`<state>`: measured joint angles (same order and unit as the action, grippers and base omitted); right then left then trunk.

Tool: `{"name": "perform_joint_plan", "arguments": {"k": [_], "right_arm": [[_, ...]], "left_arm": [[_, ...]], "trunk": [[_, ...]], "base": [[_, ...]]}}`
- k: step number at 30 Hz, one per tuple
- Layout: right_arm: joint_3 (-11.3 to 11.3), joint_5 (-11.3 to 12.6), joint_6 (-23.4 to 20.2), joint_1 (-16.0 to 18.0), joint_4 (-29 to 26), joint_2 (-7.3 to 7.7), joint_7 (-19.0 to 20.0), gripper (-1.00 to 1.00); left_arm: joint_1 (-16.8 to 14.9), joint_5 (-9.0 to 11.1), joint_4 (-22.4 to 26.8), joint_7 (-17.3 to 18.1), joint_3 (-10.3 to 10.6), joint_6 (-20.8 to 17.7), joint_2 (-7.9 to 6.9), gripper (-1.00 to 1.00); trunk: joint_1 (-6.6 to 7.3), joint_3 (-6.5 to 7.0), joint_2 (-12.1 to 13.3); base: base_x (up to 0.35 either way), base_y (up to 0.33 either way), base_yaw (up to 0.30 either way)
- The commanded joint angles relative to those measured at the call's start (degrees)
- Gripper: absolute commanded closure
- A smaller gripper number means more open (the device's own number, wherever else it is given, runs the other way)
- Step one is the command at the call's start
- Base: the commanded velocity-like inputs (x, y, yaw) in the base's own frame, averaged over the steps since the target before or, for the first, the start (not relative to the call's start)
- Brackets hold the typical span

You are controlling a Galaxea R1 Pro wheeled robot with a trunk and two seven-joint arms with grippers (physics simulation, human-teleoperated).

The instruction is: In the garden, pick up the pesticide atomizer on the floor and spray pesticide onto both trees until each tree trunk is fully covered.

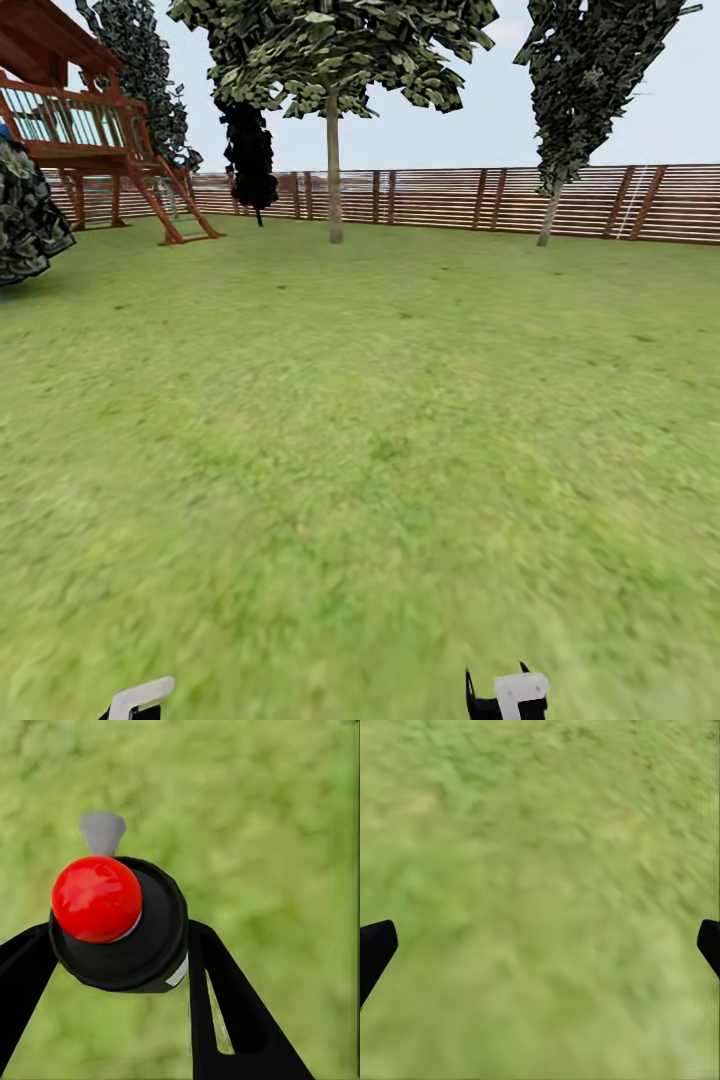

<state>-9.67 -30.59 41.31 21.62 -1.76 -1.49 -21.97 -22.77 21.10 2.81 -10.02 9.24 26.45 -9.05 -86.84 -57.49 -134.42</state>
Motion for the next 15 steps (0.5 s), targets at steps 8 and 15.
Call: {"name": "perform_joint_plan", "arguments": {"k": [8,15], "right_arm": [[0.00,0.00,0.00,0.00,0.00,0.00,0.01,-1.00],[0.00,0.00,0.00,0.00,0.00,-0.01,0.04,-1.00]], "left_arm": [[-0.04,0.01,0.00,0.00,-0.01,0.00,0.00,1.00],[-0.05,-0.01,0.00,0.00,0.03,0.00,0.00,1.00]], "trunk": [[0.00,0.00,0.00],[0.00,0.00,0.00]], "base": [[0.339,0.000,0.000],[0.339,0.000,0.000]]}}
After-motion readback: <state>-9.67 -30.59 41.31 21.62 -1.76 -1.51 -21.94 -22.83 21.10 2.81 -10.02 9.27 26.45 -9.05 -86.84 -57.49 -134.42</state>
